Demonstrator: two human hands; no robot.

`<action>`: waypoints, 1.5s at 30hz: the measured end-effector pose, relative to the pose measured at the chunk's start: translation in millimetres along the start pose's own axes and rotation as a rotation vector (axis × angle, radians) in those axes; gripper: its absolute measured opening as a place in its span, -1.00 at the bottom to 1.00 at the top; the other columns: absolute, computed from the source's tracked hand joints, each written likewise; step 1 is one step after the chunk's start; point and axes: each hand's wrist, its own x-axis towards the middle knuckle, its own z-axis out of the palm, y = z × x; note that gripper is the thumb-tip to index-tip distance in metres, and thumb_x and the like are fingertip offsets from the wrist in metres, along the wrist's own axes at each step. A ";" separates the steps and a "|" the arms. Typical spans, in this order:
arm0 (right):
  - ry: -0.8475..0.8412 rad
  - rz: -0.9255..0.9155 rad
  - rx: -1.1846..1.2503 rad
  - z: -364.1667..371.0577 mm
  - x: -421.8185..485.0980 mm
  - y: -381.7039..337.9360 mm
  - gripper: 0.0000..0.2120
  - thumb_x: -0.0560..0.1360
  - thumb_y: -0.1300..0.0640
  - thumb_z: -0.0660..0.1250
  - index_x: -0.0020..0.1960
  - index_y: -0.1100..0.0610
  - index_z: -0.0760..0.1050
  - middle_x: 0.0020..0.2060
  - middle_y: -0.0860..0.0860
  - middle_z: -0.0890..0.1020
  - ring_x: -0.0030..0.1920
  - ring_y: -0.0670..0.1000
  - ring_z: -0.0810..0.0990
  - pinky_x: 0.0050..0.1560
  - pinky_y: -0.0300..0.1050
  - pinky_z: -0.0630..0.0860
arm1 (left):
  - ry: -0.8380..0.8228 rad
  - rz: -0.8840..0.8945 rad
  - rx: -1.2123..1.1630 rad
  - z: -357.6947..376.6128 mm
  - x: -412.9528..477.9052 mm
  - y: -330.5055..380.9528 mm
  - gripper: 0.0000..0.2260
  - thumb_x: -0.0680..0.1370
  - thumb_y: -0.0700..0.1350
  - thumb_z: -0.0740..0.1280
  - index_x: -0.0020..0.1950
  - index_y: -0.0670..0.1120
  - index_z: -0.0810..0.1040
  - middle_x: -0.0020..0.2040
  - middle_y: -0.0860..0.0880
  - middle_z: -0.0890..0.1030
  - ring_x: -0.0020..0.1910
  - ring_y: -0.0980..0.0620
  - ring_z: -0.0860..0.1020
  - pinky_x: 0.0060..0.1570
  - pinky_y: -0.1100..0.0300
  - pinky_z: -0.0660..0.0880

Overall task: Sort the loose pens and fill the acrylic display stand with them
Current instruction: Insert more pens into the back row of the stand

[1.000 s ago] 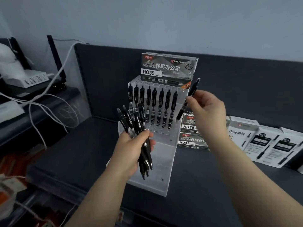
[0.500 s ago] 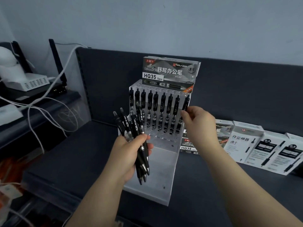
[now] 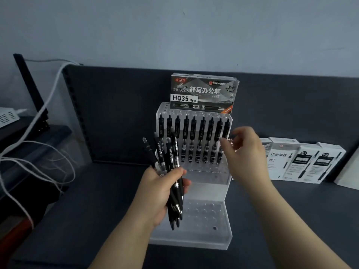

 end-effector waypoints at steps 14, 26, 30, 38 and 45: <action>-0.433 0.190 0.490 42.6 -61.4 -73.8 -0.88 0.48 0.15 0.36 -0.22 0.10 0.60 -0.50 -0.09 0.54 -0.48 -0.18 0.43 -0.40 -0.34 0.42 | -0.181 0.001 0.005 -57.2 -5.6 8.7 -0.86 0.51 -0.27 0.32 0.03 -0.11 0.59 -0.14 -0.10 0.69 -0.18 -0.08 0.66 -0.22 0.11 0.55; -0.040 0.043 0.271 81.4 -21.1 -92.1 -0.73 0.52 0.08 0.32 0.18 0.16 0.55 -0.17 -0.04 0.64 -0.18 -0.10 0.59 -0.17 -0.30 0.49 | 0.040 -0.074 -0.052 -97.4 1.5 13.6 -0.96 0.52 -0.18 0.35 -0.10 -0.13 0.51 -0.33 -0.03 0.53 -0.42 0.08 0.49 -0.41 0.20 0.47; -0.114 -0.015 0.088 89.6 -22.9 -90.6 -0.75 0.55 0.09 0.28 0.13 0.22 0.55 -0.18 0.10 0.65 -0.17 0.08 0.62 -0.14 -0.07 0.57 | 0.060 -0.090 -0.075 -96.6 -1.4 14.7 -0.90 0.55 -0.12 0.31 -0.11 -0.13 0.47 -0.34 -0.03 0.52 -0.43 0.08 0.48 -0.42 0.19 0.45; -0.162 -0.032 -0.028 104.9 -28.8 -82.1 -0.70 0.55 0.12 0.26 0.26 0.17 0.39 -0.06 0.00 0.60 -0.17 -0.06 0.51 -0.17 -0.23 0.38 | 0.090 -0.099 -0.088 -99.1 -3.8 14.4 -0.84 0.55 -0.07 0.30 0.02 -0.15 0.51 -0.33 -0.03 0.55 -0.42 0.08 0.50 -0.41 0.18 0.46; -0.186 -0.055 -0.116 107.7 -26.4 -81.2 -0.78 0.57 0.11 0.22 0.14 0.21 0.44 -0.10 0.09 0.63 -0.22 0.01 0.53 -0.19 -0.11 0.50 | 0.074 -0.090 -0.075 -99.4 -0.7 15.8 -0.87 0.55 -0.08 0.31 0.00 -0.14 0.50 -0.32 -0.03 0.56 -0.42 0.09 0.51 -0.40 0.18 0.47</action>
